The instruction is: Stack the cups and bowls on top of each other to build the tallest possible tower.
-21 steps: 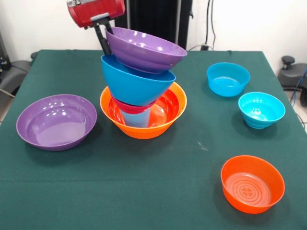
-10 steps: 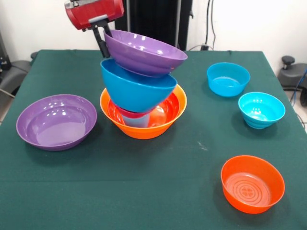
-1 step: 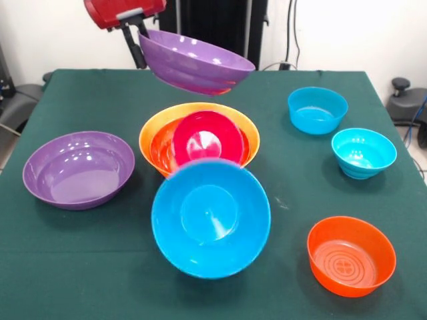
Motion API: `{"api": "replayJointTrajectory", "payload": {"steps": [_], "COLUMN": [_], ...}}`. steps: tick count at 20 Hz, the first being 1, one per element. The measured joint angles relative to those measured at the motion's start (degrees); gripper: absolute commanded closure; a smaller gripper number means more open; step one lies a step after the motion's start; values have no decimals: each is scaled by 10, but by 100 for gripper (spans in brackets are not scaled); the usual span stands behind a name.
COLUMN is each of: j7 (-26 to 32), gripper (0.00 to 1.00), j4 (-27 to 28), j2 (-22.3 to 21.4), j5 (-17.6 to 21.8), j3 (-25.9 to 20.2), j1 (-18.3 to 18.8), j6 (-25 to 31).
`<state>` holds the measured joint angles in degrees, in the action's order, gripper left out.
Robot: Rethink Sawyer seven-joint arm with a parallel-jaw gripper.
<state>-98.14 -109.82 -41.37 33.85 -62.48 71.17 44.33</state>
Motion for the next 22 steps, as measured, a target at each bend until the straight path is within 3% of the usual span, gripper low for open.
{"api": "replayJointTrajectory", "payload": {"steps": [10, 22], "j7": [0, 0], "gripper": [100, 100], "j4": [3, 15], "j2": [-13, 57], "j5": [-2, 51], "j3": [-24, -21], "j1": [13, 5], "j6": [32, 32]}}
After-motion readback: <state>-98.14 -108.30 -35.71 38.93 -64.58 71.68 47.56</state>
